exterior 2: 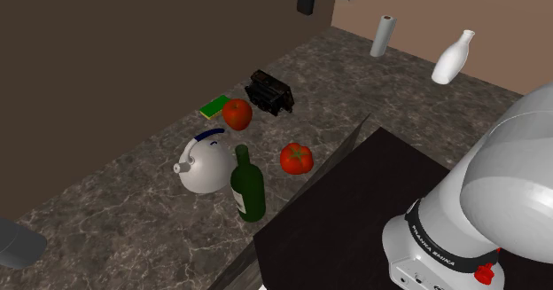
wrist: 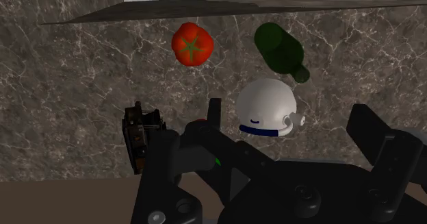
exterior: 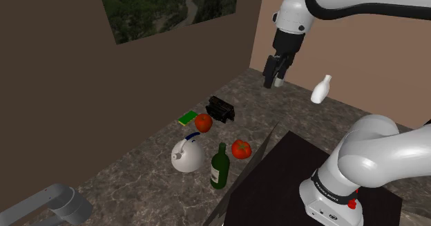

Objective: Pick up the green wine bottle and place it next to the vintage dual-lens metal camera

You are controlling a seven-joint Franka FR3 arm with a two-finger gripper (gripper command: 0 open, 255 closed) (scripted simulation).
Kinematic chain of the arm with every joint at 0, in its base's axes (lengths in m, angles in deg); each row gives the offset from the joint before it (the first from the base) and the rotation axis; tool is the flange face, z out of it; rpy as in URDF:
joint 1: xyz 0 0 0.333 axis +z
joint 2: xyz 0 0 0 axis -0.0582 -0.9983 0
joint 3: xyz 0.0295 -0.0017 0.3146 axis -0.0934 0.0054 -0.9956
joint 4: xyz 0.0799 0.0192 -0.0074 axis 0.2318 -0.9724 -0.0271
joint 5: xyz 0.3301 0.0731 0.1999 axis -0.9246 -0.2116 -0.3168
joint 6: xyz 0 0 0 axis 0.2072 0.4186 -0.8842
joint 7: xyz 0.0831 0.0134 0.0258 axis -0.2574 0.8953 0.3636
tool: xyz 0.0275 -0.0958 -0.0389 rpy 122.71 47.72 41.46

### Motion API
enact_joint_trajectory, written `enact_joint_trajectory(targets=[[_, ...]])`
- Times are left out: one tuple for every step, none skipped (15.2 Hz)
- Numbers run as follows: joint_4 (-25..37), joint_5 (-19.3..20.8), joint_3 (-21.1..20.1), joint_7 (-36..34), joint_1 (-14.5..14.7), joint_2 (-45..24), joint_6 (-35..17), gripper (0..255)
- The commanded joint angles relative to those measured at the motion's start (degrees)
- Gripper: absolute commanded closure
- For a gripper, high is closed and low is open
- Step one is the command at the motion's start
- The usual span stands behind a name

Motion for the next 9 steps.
enact_joint_trajectory(targets=[[0.0,0.0,0.0,0.0,0.0,0.0,0.0,0],[-1.41,-0.33,-0.73,-0.41,0.25,-0.42,-1.81,0],[-2.75,-0.66,-1.47,-0.82,0.5,-0.93,-3.64,0],[-4.03,-1.0,-2.22,-1.23,0.76,-1.54,-5.5,0],[-5.25,-1.33,-2.97,-1.65,1.02,-2.23,-7.39,0],[-6.39,-1.66,-3.74,-2.06,1.28,-3.03,-9.31,0],[-7.46,-1.98,-4.5,-2.49,1.55,-3.93,-11.25,0],[-8.47,-2.29,-5.28,-2.93,1.82,-4.93,-13.22,0],[-9.39,-2.59,-6.07,-3.36,2.07,-6.03,-15.22,0]])
